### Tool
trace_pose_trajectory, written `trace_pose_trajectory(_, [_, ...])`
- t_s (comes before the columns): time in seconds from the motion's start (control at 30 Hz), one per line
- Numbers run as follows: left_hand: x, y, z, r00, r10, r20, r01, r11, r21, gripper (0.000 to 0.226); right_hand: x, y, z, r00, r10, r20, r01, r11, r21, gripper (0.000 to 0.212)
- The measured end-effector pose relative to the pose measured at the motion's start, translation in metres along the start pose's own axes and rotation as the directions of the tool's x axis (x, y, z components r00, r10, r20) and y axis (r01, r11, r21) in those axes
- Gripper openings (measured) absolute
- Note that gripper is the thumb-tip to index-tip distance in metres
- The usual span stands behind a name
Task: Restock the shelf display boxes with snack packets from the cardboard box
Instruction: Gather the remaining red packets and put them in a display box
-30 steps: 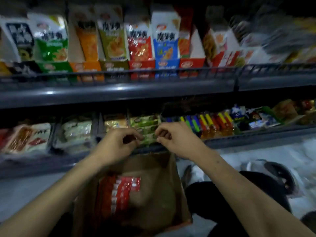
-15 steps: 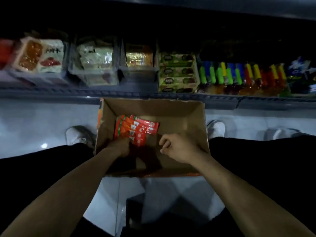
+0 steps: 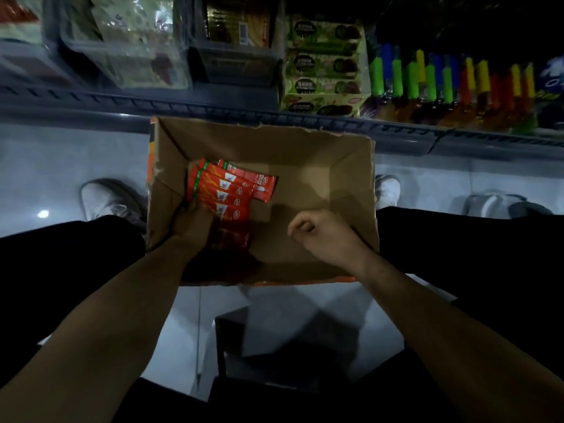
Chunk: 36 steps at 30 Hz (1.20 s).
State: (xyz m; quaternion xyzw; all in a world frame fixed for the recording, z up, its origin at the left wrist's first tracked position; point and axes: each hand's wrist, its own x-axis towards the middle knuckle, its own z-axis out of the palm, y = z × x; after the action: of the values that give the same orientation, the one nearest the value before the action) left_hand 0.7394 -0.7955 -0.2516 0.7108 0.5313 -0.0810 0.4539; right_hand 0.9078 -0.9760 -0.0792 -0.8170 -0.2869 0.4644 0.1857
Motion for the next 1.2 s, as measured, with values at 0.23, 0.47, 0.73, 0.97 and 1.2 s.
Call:
trace_pose_trajectory(0.23, [-0.012,-0.009,0.002,0.999,0.022,0.033,-0.025,0.996,0.087,0.04,0.005,-0.004,0.009,0.999,0.049,-0.02,-0.049,0.998,0.034,0.013])
trace_pose_trajectory(0.47, [-0.009,0.003,-0.015,0.961,0.034,0.274,-0.107,0.96,0.257,0.038,0.012,0.0,0.008,0.996,0.086,0.001,-0.086,0.995,-0.05,0.012])
trace_pose_trajectory(0.73, [-0.021,0.082,-0.018,0.803,0.154,0.576,-0.112,0.988,-0.107,0.02,0.033,0.004,0.011,0.979,0.196,-0.057,-0.179,0.958,0.226,0.051])
trace_pose_trajectory(0.97, [0.004,0.057,-0.006,0.925,0.196,0.324,-0.248,0.961,0.126,0.034,0.028,0.005,0.004,0.957,0.174,-0.231,-0.165,0.985,0.06,0.029])
trace_pose_trajectory(1.2, [0.026,0.011,-0.011,0.926,0.306,0.221,-0.357,0.522,0.775,0.067,0.02,0.02,0.003,0.95,0.193,-0.243,-0.18,0.981,0.075,0.029])
